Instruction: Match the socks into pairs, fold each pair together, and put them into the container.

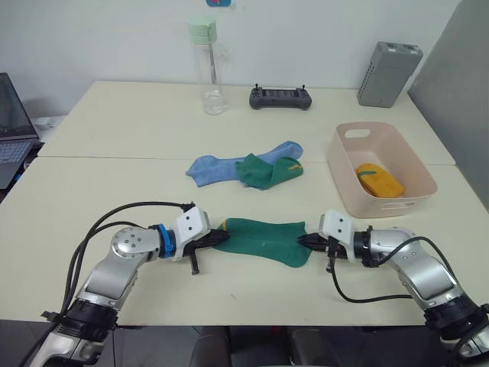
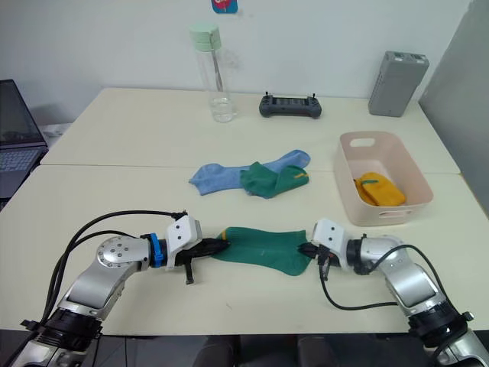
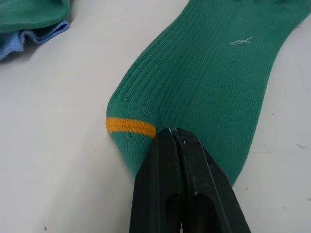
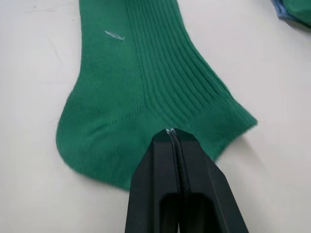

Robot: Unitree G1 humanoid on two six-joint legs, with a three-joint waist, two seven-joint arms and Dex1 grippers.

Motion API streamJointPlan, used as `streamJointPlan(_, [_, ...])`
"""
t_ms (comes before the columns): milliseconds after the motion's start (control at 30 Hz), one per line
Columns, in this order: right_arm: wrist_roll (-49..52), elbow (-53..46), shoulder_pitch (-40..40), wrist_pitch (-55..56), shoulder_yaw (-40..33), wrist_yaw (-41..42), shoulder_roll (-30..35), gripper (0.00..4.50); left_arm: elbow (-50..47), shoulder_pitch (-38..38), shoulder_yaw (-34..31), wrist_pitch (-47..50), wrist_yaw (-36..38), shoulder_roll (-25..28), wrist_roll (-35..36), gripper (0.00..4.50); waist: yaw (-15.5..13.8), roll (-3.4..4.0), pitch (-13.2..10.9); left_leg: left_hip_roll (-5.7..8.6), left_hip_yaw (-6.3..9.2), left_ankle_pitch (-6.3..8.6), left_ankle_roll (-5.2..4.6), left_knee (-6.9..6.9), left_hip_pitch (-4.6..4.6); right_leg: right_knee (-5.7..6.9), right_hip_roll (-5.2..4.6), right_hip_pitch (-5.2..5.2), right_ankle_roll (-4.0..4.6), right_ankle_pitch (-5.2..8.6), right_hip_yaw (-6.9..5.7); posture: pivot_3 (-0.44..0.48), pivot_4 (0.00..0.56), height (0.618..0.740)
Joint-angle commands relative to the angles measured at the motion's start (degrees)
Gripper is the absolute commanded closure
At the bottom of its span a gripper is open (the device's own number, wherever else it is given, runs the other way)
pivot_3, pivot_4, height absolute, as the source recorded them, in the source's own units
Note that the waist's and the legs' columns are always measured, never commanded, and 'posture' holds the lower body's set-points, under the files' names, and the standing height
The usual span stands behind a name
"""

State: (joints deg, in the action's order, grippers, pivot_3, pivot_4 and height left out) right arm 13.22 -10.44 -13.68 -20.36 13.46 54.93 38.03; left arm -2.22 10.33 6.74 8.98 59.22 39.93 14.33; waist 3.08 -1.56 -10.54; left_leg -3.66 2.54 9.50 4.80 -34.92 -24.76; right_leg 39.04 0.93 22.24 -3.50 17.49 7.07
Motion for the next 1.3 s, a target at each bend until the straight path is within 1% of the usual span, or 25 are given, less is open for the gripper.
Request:
streamJointPlan(33, [8.07,-6.67,-0.63,-4.53,-2.80,1.89,-2.02,4.45,-6.58,-2.35,-2.20,2.66,2.62,0.70,5.44,4.48,0.35,0.00,0.00,-0.01,0.00,0.00,0.00,0.00,0.01,0.03,0.00,0.00,-0.06,-0.03,0.00,0.000,0.150,0.740])
streamJointPlan(67, [8.35,-7.18,-0.60,-5.18,-2.08,2.20,-2.32,4.45,-6.97,-2.96,-2.02,2.68,3.04,1.06,5.25,4.48,0.45,0.00,0.00,-0.03,0.01,0.00,0.00,0.02,0.01,0.03,0.02,0.01,-0.14,-0.08,-0.02,0.000,0.150,0.740])
streamJointPlan(133, [5.14,-6.23,-0.07,-3.92,1.14,3.03,-1.77,4.45,-6.28,-3.23,-0.93,2.21,2.53,1.68,2.64,4.48,0.34,0.01,0.00,-0.04,0.06,0.00,0.00,0.04,0.02,0.04,0.02,0.01,-0.11,-0.06,-0.07,0.000,0.150,0.740])
streamJointPlan(233, [1.50,-4.19,0.03,-2.59,2.93,3.33,0.09,4.45,-3.27,-2.29,0.46,0.24,0.71,2.74,-2.65,4.48,0.09,0.01,0.00,0.00,0.08,0.00,0.00,0.03,0.02,0.02,0.02,0.01,-0.04,-0.02,-0.08,0.000,0.150,0.740])
streamJointPlan(333, [-0.93,-3.01,0.46,-0.53,2.90,4.17,2.96,4.45,-2.19,-2.40,-0.14,-0.54,0.98,3.27,-3.13,4.48,-0.23,0.01,0.00,0.04,0.03,0.00,0.00,0.01,0.01,-0.04,-0.02,0.01,0.10,0.06,-0.03,0.000,0.150,0.740])
streamJointPlan(400, [-0.52,-3.75,1.41,-0.43,1.66,5.04,4.91,4.45,-2.65,-2.99,-1.33,0.00,1.80,3.75,-1.57,4.48,-0.17,0.01,0.01,0.03,-0.05,0.00,0.00,-0.01,0.02,-0.04,-0.03,0.00,0.12,0.07,0.03,0.000,0.150,0.740])
streamJointPlan(467, [2.14,-5.27,2.79,-1.53,-1.42,5.48,6.10,4.45,-4.53,-4.28,-3.66,2.59,3.43,4.11,2.77,4.48,-0.13,0.00,0.01,0.00,-0.04,0.00,0.00,0.00,0.03,-0.02,-0.02,0.01,0.12,0.07,0.01,0.000,0.150,0.740])
streamJointPlan(500, [3.65,-6.11,3.29,-2.24,-3.08,5.27,5.99,4.45,-5.57,-4.63,-5.35,4.85,3.13,3.74,5.37,4.48,-0.09,0.01,0.01,-0.01,-0.04,0.00,0.00,0.01,0.03,-0.01,-0.02,0.01,0.11,0.06,-0.01,0.000,0.150,0.740])
streamJointPlan(533, [5.06,-6.94,3.57,-3.00,-4.97,4.26,5.43,4.45,-6.44,-4.60,-7.34,7.41,2.18,3.11,8.00,4.48,-0.03,0.00,0.00,-0.01,-0.03,0.00,0.00,0.02,0.02,0.00,-0.02,0.02,0.07,0.04,-0.01,0.000,0.150,0.740])
streamJointPlan(600, [8.31,-9.12,4.17,-4.35,-9.31,1.34,3.57,4.45,-7.35,-3.85,-12.72,12.84,-2.08,1.41,13.07,4.48,0.07,0.00,0.00,-0.02,0.00,0.00,0.00,0.03,0.01,0.03,-0.01,0.03,-0.06,-0.03,-0.05,0.000,0.150,0.740])
streamJointPlan(667, [8.92,-10.42,4.25,-4.27,-12.05,-1.92,1.70,4.45,-7.16,-3.22,-15.91,14.65,-5.68,0.16,14.29,4.48,0.15,0.00,0.00,-0.03,0.07,0.00,0.00,0.02,0.01,0.06,0.00,0.02,-0.10,-0.05,-0.09,0.000,0.150,0.740])
streamJointPlan(767, [5.41,-11.16,4.53,-3.27,-13.85,-8.58,-0.91,3.84,-5.24,-2.42,-20.92,14.40,-13.58,-3.45,14.05,3.87,0.15,-0.01,0.01,-0.01,0.10,0.00,0.00,-0.01,0.03,0.04,0.00,-0.03,-0.15,-0.08,-0.09,0.000,0.150,0.740])
streamJointPlan(867, [3.17,-10.76,5.27,-2.52,-13.85,-13.18,-3.64,2.78,-5.73,-3.88,-22.72,13.70,-18.42,-7.01,13.27,2.95,0.12,-0.01,0.01,0.02,0.05,0.00,0.00,-0.02,0.02,-0.01,-0.01,-0.03,-0.20,-0.11,-0.04,0.000,0.150,0.740])
streamJointPlan(900, [2.54,-10.65,5.44,-2.24,-13.58,-13.99,-4.22,2.49,-6.08,-4.56,-22.62,13.30,-19.39,-7.90,12.78,2.70,0.12,-0.01,0.01,0.02,0.05,0.00,0.00,-0.01,0.01,-0.02,-0.01,-0.03,-0.20,-0.11,-0.04,0.000,0.150,0.740])
streamJointPlan(1000, [2.28,-10.38,5.16,-1.93,-13.59,-15.54,-5.87,1.34,-7.06,-5.82,-21.83,12.68,-20.33,-9.12,12.00,1.70,0.11,-0.01,0.01,0.02,0.05,0.00,0.00,0.01,0.01,-0.01,-0.01,-0.01,-0.17,-0.10,-0.04,0.000,0.150,0.740])
streamJointPlan(1100, [2.36,-9.48,4.60,-1.53,-13.65,-16.50,-7.21,0.27,-7.04,-5.56,-20.94,12.29,-20.84,-9.55,11.31,0.75,0.13,-0.01,0.01,0.01,0.08,0.00,0.00,0.01,0.01,0.02,0.00,-0.01,-0.18,-0.11,-0.06,0.000,0.150,0.740])
streamJointPlan(1133, [2.28,-9.22,4.48,-1.38,-13.58,-16.46,-7.39,0.00,-6.93,-5.09,-20.64,12.43,-20.94,-9.55,11.20,0.45,0.13,-0.01,0.01,0.02,0.08,0.00,0.00,0.00,0.01,0.02,0.00,-0.02,-0.19,-0.12,-0.05,0.000,0.150,0.740])
streamJointPlan(1167, [2.56,-9.24,4.38,-1.41,-13.32,-16.10,-7.57,0.00,-6.72,-4.29,-19.83,12.67,-20.80,-9.27,10.79,0.12,0.14,-0.01,0.01,0.03,0.06,-0.01,0.01,-0.01,0.01,0.02,0.00,-0.02,-0.23,-0.14,-0.03,0.000,0.150,0.740])
streamJointPlan(1200, [2.91,-9.42,4.20,-1.48,-13.01,-15.78,-7.78,0.00,-6.64,-3.41,-19.00,13.15,-20.57,-9.12,10.64,0.03,0.02,-0.01,0.01,0.03,0.05,-0.01,0.01,-0.03,0.01,0.01,0.00,-0.03,-0.24,-0.15,-0.01,0.000,0.150,0.740])
streamJointPlan(1300, [4.31,-10.48,2.93,-2.45,-11.80,-14.66,-8.43,0.00,-5.47,0.98,-16.14,14.64,-20.63,-10.05,10.39,0.03,-0.23,-0.01,0.01,0.03,0.03,-0.01,0.01,-0.05,0.01,0.00,-0.01,-0.04,-0.27,-0.16,-0.02,0.000,0.150,0.740])
